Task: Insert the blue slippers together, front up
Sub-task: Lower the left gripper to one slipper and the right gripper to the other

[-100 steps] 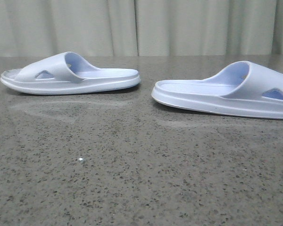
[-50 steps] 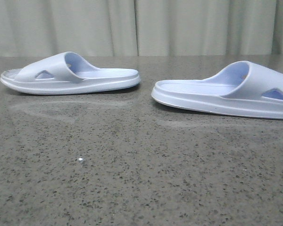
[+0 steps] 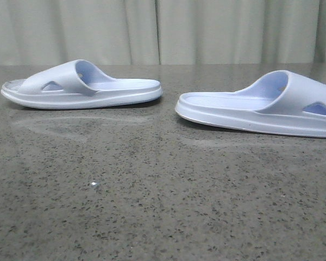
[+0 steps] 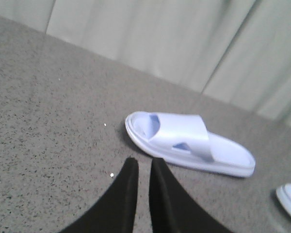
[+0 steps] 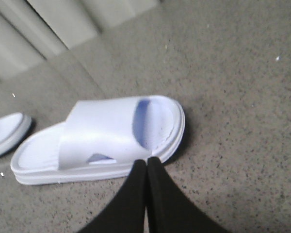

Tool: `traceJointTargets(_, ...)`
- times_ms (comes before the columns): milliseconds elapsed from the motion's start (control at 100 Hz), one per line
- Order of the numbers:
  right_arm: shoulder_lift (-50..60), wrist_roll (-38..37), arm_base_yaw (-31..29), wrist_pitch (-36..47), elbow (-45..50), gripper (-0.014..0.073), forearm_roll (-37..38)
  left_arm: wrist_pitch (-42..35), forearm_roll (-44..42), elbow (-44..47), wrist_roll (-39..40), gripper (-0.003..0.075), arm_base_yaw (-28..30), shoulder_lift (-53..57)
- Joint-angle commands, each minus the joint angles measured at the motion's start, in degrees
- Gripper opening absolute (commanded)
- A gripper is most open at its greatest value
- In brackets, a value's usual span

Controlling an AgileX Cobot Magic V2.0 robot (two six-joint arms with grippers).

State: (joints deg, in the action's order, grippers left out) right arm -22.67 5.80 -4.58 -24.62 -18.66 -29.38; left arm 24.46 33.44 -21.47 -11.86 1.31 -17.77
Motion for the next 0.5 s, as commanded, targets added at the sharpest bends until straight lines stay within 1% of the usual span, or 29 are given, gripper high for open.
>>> traceJointTargets(0, -7.27, 2.17, -0.01, -0.25, -6.23, -0.0078, 1.48, 2.55, -0.37, -7.09, -4.35, 0.0015, 0.06, -8.00)
traceJointTargets(90, -12.52, 2.17, -0.01, 0.50, -9.10, -0.0078, 1.48, 3.15, -0.26, -10.12, -4.36, 0.0015, 0.06, -13.07)
traceJointTargets(240, -16.78, 2.17, -0.01, -5.55, -11.43, -0.0078, 1.48, 4.38, -0.40, -12.20, -4.83, 0.0015, 0.06, -18.23)
traceJointTargets(370, -20.89, 7.81, -0.01, -9.27, -15.12, -0.0078, 2.27, 6.72, -0.65, -14.98, -7.90, 0.0015, 0.06, -22.20)
traceJointTargets(490, -25.61, 8.68, -0.01, -11.44, -19.14, -0.0078, 3.15, 9.82, -0.65, -18.80, -9.04, 0.0016, 0.06, -27.16)
